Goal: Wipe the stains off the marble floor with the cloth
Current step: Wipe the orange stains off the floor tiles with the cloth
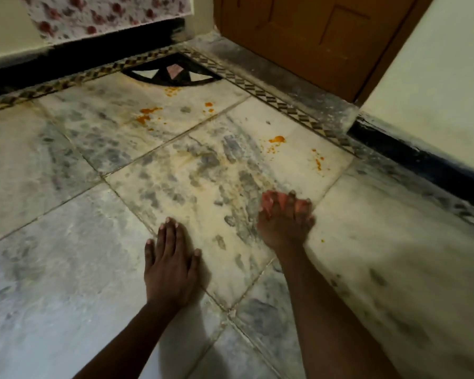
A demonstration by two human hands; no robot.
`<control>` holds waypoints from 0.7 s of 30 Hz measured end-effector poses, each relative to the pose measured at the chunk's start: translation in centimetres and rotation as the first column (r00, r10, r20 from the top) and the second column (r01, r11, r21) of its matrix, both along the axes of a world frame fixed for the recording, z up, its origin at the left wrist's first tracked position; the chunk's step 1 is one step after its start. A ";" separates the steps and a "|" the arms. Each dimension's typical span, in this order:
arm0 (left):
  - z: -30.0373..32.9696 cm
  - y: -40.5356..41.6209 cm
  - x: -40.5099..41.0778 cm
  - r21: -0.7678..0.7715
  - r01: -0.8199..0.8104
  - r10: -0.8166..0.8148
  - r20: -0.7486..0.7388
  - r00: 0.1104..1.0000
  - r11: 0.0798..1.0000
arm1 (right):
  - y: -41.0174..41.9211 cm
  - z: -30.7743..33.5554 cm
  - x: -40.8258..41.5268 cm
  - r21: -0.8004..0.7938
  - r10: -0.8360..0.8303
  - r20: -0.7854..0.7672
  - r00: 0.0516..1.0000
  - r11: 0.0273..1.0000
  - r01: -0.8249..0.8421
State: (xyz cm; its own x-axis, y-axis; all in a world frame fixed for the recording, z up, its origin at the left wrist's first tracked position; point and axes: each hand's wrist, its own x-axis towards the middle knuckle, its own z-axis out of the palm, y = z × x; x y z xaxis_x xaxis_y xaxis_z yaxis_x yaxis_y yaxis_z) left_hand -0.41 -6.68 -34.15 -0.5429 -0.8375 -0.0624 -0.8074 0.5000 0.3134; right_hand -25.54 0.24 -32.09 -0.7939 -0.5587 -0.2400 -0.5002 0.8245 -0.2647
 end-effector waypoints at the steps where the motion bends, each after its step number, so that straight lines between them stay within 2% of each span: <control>1: 0.2 -0.2 -0.8 -0.001 0.006 -0.006 -0.001 1.000 1.000 | 0.3 -0.3 0.9 -0.002 0.078 -0.015 0.997 0.997 -0.078; 5: 0.0 -1.8 -3.1 -0.003 0.112 -0.112 -0.051 0.992 0.994 | 6.9 -1.5 6.5 -0.073 0.343 -0.204 0.917 0.929 -0.364; 7: -0.5 -2.2 -3.8 -0.031 0.169 -0.170 -0.033 0.985 0.985 | 10.1 -1.6 5.6 -0.041 0.355 -0.193 0.915 0.929 -0.369; 9: -0.8 -2.0 -4.1 -0.065 0.185 -0.185 0.007 0.983 0.981 | 11.2 -2.2 2.4 0.000 0.211 -0.240 0.947 0.976 -0.218; 12: -0.8 -1.8 -4.1 -0.072 0.174 -0.174 -0.001 0.985 0.982 | 7.8 -2.2 -2.4 -0.054 -0.157 -0.209 0.965 0.987 0.149; 14: -0.5 -2.0 -4.1 -0.084 0.165 -0.166 -0.013 0.986 0.983 | 4.2 -2.2 -3.1 -0.059 -0.239 -0.164 0.957 0.971 0.232; 16: -0.2 -1.8 -4.1 -0.084 0.160 -0.162 -0.010 0.987 0.984 | 2.5 -2.3 -2.1 -0.068 -0.131 -0.191 0.973 0.990 0.120; 18: -0.2 -1.6 -4.1 -0.077 0.152 -0.152 -0.003 0.988 0.985 | 3.4 -2.4 -0.4 -0.033 0.078 -0.257 0.963 0.995 -0.089; 21: -0.4 -1.4 -3.9 -0.074 0.152 -0.153 -0.004 0.988 0.986 | 9.2 -2.4 0.9 0.040 0.377 -0.259 0.889 0.924 -0.381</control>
State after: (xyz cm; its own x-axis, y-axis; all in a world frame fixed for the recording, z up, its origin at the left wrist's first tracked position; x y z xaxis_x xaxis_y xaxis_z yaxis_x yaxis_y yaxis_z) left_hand -4.27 -8.11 -34.58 -0.6646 -0.7472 0.0020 -0.7172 0.6387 0.2787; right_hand -24.64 9.40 -34.45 -0.5542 -0.8310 -0.0479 -0.8259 0.5561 -0.0930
